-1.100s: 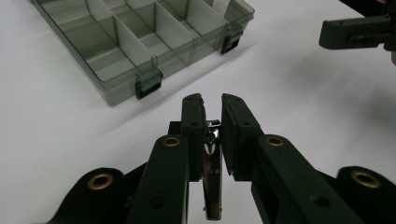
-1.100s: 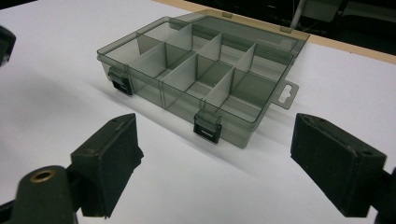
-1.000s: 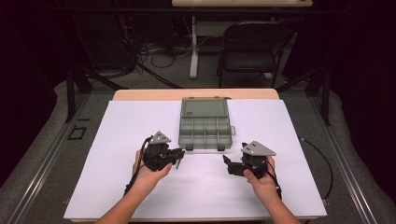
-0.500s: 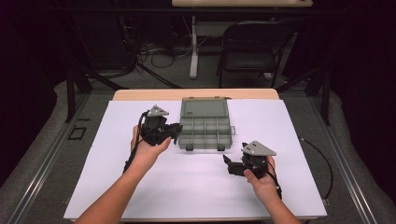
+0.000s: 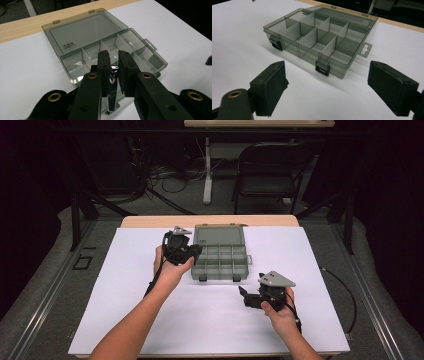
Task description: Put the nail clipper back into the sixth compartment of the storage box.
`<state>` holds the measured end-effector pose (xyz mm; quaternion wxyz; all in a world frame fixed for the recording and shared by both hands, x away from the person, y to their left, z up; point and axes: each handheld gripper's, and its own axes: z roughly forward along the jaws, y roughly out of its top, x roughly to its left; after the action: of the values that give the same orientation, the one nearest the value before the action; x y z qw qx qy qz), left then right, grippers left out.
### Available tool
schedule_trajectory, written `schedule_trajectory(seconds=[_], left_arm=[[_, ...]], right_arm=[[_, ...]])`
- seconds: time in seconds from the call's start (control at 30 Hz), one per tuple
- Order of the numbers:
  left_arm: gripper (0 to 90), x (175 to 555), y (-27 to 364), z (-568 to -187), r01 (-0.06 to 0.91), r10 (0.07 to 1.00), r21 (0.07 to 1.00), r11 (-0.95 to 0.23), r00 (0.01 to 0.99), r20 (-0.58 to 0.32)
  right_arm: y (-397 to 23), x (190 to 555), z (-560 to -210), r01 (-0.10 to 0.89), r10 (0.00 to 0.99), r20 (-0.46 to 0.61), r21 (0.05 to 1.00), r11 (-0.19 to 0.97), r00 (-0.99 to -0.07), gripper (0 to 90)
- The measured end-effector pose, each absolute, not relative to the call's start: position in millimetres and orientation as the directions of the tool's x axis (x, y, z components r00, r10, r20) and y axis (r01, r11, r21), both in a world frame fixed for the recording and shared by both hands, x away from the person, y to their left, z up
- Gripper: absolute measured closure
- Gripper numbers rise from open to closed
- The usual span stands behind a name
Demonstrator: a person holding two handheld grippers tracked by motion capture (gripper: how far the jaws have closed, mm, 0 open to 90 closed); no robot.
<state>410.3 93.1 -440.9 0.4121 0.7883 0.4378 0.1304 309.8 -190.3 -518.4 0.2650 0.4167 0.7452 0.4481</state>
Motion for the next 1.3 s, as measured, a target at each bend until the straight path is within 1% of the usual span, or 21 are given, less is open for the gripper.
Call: schedule_trajectory(seconds=[0.57,0.83,1.3], left_arm=[[80.0,424,59,-469,0.606,0.805,0.746,-0.275,0.570,-0.166],[79.9,426,54,-478,0.613,0.808,0.738,-0.283,0.566,-0.161],[79.9,430,48,-504,0.638,0.819,0.711,-0.297,0.553,-0.154]], right_arm=[[-192,310,-518,0.384,0.859,-0.021,0.889,0.250,-0.511,14.9],[-192,310,-518,0.388,0.858,-0.021,0.886,0.253,-0.513,14.9],[-192,310,-519,0.387,0.856,-0.025,0.885,0.259,-0.516,14.9]])
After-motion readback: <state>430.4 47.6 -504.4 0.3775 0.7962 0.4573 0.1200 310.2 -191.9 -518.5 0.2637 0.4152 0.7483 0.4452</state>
